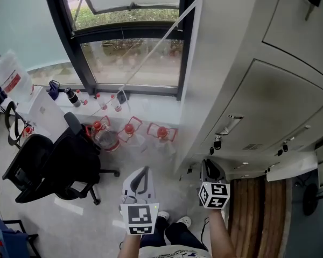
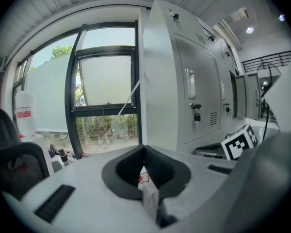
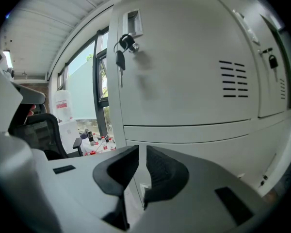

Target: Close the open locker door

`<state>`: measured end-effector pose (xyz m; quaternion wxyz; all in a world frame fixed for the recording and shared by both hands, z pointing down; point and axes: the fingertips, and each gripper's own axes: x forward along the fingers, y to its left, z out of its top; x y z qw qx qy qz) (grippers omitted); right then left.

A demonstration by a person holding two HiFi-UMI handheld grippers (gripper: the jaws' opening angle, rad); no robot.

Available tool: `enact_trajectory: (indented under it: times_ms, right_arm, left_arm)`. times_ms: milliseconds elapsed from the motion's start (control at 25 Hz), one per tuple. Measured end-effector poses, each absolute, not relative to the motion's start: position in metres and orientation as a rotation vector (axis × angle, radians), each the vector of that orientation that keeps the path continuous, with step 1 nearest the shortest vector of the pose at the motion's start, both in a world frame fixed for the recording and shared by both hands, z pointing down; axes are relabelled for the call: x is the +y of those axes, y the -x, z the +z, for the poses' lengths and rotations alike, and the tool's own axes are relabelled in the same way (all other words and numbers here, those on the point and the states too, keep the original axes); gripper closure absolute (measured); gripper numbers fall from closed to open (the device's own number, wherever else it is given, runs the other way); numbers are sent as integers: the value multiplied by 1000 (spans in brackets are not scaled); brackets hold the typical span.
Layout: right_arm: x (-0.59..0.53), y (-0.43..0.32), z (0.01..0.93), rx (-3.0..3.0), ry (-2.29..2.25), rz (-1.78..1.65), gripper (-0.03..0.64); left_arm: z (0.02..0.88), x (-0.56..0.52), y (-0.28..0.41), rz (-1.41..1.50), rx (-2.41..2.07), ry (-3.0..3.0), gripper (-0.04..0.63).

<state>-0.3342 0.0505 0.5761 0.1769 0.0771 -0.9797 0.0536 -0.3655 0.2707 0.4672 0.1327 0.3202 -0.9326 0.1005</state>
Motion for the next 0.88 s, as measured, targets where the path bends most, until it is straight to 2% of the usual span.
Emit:
enact_trajectory:
  times_ms: [160, 320, 880]
  right_arm:
    - [37, 307, 559, -2794, -298, 185, 555]
    - [17, 275, 529, -2829, -409, 203, 459]
    - [-89, 128, 443, -2886, -915, 115, 432]
  left_arm:
    - [461, 250, 360, 295, -2700, -999, 597]
    - [450, 220, 349, 299, -2691, -1111, 598]
    - [414, 81, 270, 304, -2594, -1575, 598]
